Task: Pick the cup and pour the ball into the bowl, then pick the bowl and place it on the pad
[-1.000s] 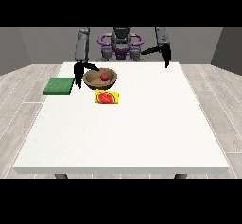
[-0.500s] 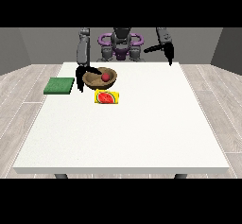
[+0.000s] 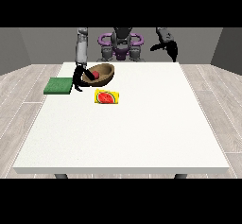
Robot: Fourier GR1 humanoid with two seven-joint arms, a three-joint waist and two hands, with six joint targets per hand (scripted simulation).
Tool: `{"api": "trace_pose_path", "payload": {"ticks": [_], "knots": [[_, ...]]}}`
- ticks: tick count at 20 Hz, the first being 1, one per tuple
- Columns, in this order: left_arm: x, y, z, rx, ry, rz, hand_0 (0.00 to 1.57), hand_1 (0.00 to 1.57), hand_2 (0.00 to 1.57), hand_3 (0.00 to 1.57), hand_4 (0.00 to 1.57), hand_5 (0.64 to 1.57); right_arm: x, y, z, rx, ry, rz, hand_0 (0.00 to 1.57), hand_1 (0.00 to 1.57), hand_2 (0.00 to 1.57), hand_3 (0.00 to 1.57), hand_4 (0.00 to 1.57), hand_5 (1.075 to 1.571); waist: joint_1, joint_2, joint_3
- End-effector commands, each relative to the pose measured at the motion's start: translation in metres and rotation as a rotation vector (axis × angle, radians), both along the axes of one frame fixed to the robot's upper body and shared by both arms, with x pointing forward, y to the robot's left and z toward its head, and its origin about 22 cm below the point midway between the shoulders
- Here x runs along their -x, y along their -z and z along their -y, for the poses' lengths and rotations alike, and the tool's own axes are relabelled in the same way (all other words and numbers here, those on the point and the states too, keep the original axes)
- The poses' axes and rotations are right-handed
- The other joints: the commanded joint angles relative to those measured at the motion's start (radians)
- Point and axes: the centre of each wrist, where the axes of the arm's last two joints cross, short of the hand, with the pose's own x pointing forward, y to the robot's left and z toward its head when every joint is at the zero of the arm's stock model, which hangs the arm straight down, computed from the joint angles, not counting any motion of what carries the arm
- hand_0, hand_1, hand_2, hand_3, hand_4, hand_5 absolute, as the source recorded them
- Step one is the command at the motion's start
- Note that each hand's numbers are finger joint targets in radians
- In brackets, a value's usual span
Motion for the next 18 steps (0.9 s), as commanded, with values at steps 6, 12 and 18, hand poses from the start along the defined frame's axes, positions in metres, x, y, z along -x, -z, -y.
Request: {"api": "trace_pose_path", "payload": {"ticks": [6,12,18], "knots": [[0.024,0.064,-0.054,0.01,-0.136,-0.186,0.0,0.0,0.0,0.0,0.97,1.423,-0.014,-0.009,-0.024,0.068,0.055,-0.404,1.57,1.57,1.57,0.94,0.84,1.563,-0.105,-0.192,0.0389],[0.037,0.085,-0.085,0.022,-0.224,-0.327,0.0,0.0,0.0,0.0,1.0,1.404,-0.069,-0.086,-0.024,0.056,0.003,-0.477,1.57,1.57,1.57,0.89,0.81,1.567,-0.224,-0.322,0.0408],[0.037,0.07,-0.091,0.045,-0.19,-0.243,0.0,0.0,0.0,0.0,1.0,1.418,-0.046,-0.092,0.041,0.016,0.05,-0.422,1.57,1.57,1.57,0.68,0.79,1.57,-0.191,-0.225,0.0425]]}}
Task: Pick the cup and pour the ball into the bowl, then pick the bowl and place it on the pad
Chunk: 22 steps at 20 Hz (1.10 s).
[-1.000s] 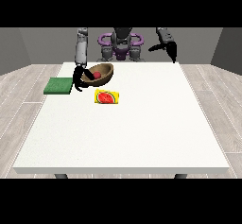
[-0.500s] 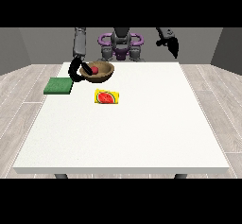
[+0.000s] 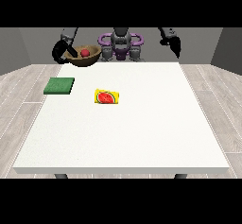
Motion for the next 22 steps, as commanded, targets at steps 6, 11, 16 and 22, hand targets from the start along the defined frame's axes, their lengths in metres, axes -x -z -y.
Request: {"api": "trace_pose_path", "payload": {"ticks": [6,11,16,22], "knots": [[-0.024,-0.037,-0.003,0.012,0.053,0.159,0.0,0.0,0.0,0.0,1.15,1.463,-0.015,-0.082,0.085,0.008,0.074,0.17,1.57,1.57,1.57,0.68,0.79,1.57,0.06,0.178,0.0018],[-0.018,-0.091,-0.085,0.042,0.014,0.299,0.0,0.0,0.0,0.0,1.32,1.546,0.028,-0.057,0.141,0.035,0.145,0.229,1.57,1.57,1.57,0.0,0.92,1.571,0.114,0.241,0.0026],[0.006,-0.124,-0.166,0.056,-0.046,0.378,0.0,0.0,0.0,0.0,1.28,1.571,0.039,-0.059,0.157,0.056,0.146,0.318,1.57,1.57,1.57,0.0,0.82,1.57,0.111,0.312,0.0019],[0.017,-0.15,-0.21,0.061,-0.077,0.397,0.0,0.0,0.0,0.0,1.21,1.563,0.027,-0.063,0.149,0.034,0.155,0.365,1.57,1.57,1.57,0.0,0.76,1.567,0.095,0.344,0.0017]]}}
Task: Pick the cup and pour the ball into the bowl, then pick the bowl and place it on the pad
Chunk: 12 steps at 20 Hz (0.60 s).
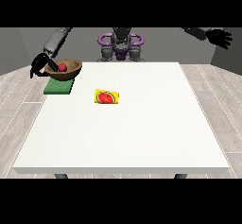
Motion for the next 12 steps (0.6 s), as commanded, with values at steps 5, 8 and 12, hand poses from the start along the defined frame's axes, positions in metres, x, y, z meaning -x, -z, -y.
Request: {"api": "trace_pose_path", "payload": {"ticks": [5,8,12], "knots": [[0.009,-0.018,-0.023,-0.011,-0.003,0.08,0.0,0.0,0.0,0.0,1.19,1.557,0.01,-0.048,0.055,0.047,0.175,0.06,1.55,1.55,1.57,1.04,0.0,1.56,0.012,0.087,0.0001],[0.01,-0.029,-0.025,-0.029,0.011,0.074,0.0,0.0,0.0,0.0,1.18,1.551,0.009,-0.002,0.032,-0.024,0.142,0.008,0.85,0.85,0.88,1.1,0.0,1.513,0.02,0.076,0.0007],[0.001,-0.021,-0.015,0.003,-0.005,0.07,0.0,0.0,0.0,0.0,1.18,1.551,-0.006,-0.039,0.04,-0.066,0.082,0.011,0.0,0.0,0.42,0.65,0.0,1.46,0.009,0.067,0.0006]]}}
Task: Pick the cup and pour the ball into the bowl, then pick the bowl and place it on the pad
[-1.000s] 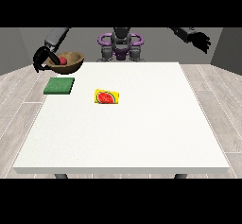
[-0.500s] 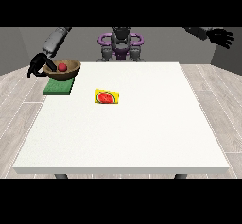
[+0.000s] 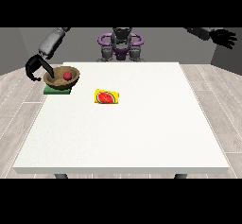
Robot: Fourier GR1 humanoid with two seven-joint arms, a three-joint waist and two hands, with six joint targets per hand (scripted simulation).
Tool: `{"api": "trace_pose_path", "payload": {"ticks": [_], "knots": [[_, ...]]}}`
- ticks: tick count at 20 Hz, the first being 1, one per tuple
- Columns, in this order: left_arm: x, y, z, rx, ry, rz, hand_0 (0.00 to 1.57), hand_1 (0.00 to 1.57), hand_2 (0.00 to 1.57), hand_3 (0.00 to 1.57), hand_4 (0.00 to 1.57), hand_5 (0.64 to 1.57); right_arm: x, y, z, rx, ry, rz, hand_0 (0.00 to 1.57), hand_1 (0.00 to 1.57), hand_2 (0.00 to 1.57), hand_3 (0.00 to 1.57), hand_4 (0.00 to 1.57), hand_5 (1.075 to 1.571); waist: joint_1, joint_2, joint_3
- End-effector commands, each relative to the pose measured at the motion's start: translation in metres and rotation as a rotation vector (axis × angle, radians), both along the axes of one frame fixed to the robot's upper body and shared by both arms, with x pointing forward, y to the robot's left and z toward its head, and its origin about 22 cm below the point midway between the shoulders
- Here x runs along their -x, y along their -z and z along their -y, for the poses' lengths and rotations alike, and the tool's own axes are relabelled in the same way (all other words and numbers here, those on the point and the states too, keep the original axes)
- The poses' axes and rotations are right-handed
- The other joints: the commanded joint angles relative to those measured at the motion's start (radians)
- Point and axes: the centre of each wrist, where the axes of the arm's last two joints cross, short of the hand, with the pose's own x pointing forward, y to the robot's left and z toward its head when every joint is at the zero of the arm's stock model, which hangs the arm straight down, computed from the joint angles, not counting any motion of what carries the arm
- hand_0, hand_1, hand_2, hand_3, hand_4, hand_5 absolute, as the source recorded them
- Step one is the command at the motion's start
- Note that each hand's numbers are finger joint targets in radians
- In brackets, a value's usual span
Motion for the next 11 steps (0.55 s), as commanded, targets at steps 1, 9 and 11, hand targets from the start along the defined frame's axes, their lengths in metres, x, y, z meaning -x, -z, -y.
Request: {"api": "trace_pose_path", "payload": {"ticks": [1,9,11], "knots": [[0.003,-0.006,-0.005,-0.009,0.013,0.006,0.0,0.0,0.0,0.0,1.18,1.549,-0.004,-0.014,0.008,-0.039,-0.011,0.02,0.0,0.0,0.36,0.44,0.0,1.412,0.011,-0.003,-0.0001],[-0.033,0.044,0.111,0.011,0.146,-0.254,0.0,0.0,0.0,0.0,0.9,1.559,-0.026,-0.036,-0.007,-0.033,-0.071,-0.143,0.0,0.0,0.0,0.1,0.27,1.378,0.01,-0.298,0.0],[-0.022,0.056,0.08,0.032,0.083,-0.351,0.0,0.0,0.0,0.0,0.9,1.559,-0.043,-0.021,-0.052,-0.076,-0.217,-0.101,0.0,0.0,0.0,0.0,0.48,1.434,-0.071,-0.393,-0.0022]]}}
